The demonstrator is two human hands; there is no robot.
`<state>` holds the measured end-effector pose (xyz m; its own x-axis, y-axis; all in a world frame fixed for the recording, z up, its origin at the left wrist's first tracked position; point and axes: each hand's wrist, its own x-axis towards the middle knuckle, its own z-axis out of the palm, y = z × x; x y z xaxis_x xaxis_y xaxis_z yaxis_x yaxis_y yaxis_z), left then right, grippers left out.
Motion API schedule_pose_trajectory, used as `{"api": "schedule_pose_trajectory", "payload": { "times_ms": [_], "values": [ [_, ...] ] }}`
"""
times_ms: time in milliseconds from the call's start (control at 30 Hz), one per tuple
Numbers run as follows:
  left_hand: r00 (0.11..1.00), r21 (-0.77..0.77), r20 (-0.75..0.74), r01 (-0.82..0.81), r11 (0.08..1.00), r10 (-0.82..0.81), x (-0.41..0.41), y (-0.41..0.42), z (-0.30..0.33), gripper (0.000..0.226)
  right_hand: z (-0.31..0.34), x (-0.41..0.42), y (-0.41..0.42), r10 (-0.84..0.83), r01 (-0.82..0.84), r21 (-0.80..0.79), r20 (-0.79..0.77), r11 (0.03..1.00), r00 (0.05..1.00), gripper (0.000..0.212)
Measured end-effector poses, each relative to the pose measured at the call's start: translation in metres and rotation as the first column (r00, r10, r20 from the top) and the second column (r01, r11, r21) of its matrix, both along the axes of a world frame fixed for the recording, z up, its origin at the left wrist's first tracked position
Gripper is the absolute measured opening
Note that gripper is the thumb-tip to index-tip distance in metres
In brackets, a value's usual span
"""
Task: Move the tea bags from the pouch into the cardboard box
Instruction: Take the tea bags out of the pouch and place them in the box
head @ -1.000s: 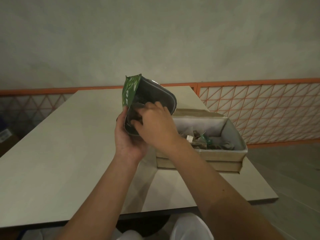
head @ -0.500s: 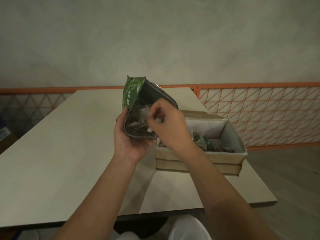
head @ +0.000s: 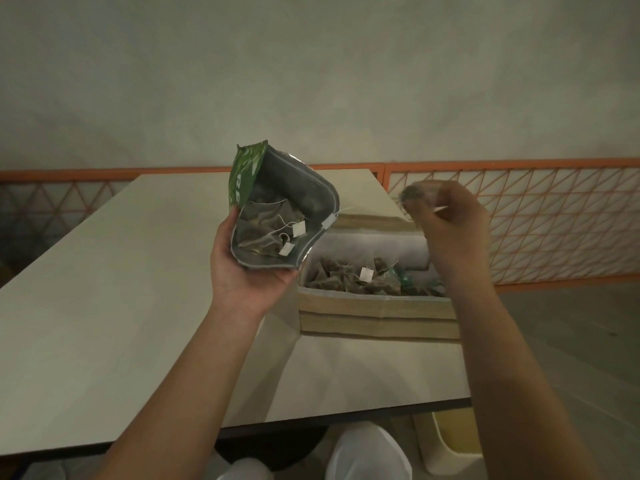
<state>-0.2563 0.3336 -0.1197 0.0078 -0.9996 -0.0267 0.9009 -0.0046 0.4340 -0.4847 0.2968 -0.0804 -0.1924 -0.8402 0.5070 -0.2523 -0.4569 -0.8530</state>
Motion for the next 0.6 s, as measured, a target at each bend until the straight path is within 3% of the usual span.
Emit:
{"api": "schedule_pose_trajectory", "payload": {
  "times_ms": [167, 300, 467, 600],
  "values": [
    [1.000, 0.018, 0.001, 0.003, 1.000, -0.003, -0.005, 0.000, 0.001, 0.059, -0.020, -0.020, -0.006, -0.108, 0.110, 0.027, -0.066, 0.994, 0.992, 0.020],
    [1.000, 0.009, 0.006, -0.001, 1.000, 0.001, -0.007, 0.002, 0.002, 0.061, -0.033, -0.028, -0.007, -0.160, 0.188, 0.099, -0.243, 0.977, 0.957, 0.021],
    [1.000, 0.001, -0.002, 0.009, 1.000, -0.009, -0.006, 0.003, 0.003, 0.057, -0.040, -0.022, -0.007, -0.099, 0.207, 0.132, -0.561, 0.970, 0.822, 0.032],
    [1.000, 0.000, 0.009, 0.017, 1.000, -0.017, -0.004, 0.001, 0.001, 0.052, -0.029, 0.011, 0.007, -0.113, 0.120, -0.012, -0.436, 0.993, 0.893, 0.029]
  ]
}}
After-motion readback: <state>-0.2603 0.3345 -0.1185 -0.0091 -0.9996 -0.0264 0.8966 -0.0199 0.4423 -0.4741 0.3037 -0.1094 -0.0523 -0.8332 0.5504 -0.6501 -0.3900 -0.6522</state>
